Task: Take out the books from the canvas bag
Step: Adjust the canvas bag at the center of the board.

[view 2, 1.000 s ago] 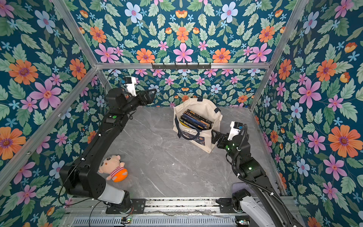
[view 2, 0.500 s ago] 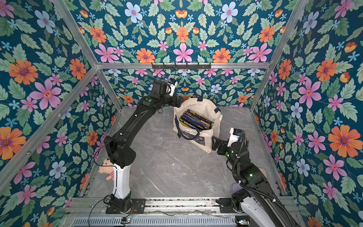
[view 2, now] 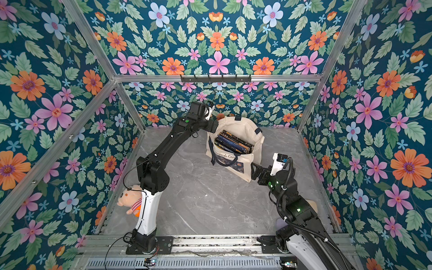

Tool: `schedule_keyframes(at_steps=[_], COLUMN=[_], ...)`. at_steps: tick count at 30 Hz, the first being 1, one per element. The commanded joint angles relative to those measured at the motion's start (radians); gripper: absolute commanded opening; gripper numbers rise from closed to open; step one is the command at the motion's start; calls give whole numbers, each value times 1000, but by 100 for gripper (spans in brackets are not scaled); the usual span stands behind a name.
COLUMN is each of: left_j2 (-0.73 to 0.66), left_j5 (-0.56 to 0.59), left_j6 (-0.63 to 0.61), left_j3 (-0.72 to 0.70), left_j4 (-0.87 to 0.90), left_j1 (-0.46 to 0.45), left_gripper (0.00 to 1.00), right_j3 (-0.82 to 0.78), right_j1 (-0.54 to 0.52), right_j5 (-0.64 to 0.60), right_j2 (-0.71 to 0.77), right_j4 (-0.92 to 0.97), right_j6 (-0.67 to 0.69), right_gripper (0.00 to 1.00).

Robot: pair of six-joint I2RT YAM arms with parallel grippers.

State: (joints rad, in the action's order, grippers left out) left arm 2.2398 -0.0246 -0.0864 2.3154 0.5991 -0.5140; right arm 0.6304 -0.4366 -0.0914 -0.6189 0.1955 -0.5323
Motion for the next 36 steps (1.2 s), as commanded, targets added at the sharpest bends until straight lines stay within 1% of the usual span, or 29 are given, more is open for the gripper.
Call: schedule_keyframes(at_steps=[1, 4, 9, 10, 13, 17, 19, 24, 27, 28, 29, 33, 36], left_j2=[13, 24, 20, 17, 14, 20, 22, 20, 17, 15, 14, -2, -30], left_j5=[24, 25, 26, 25, 17, -4, -3, 12, 12, 13, 15, 17, -18], left_j6=[-23, -25, -34, -36, -41, -41, -43, -46, -44, -43, -42, -42, -52], left_j3=[-9, -17, -12, -13, -16, -30, -39, -42, -41, -42, -42, -67, -105], left_j4=[14, 22, 24, 23, 24, 36, 39, 39, 37, 38, 37, 25, 3], left_j1=[-6, -7, -19, -20, -20, -21, -21, -21, -21, -21, -22, -21, -21], left_gripper=[95, 93, 96, 94, 85, 66, 53, 33, 14, 9, 0, 0, 0], right_j3=[-6, -7, -12, -12, -14, -19, -18, -20, -20, -20, -20, -21, -26], right_j1=[-1, -2, -1, -2, -1, -1, -1, -1, -1, -2, -2, -1, -1], right_j5=[23, 30, 39, 42, 42, 50, 54, 52, 50, 51, 51, 50, 51], right_j2=[-7, -19, -25, -26, -25, -31, -34, -34, -31, -28, -27, -24, -22], right_j4=[-34, -38, -44, -46, -48, -55, -55, -55, -52, -51, -51, -51, -52], right_j6=[-21, -25, -27, -28, -27, -27, -29, -28, -28, -28, -27, -28, -30], right_gripper=[99, 99, 99, 99, 99, 99, 99, 99, 99, 99, 99, 99, 99])
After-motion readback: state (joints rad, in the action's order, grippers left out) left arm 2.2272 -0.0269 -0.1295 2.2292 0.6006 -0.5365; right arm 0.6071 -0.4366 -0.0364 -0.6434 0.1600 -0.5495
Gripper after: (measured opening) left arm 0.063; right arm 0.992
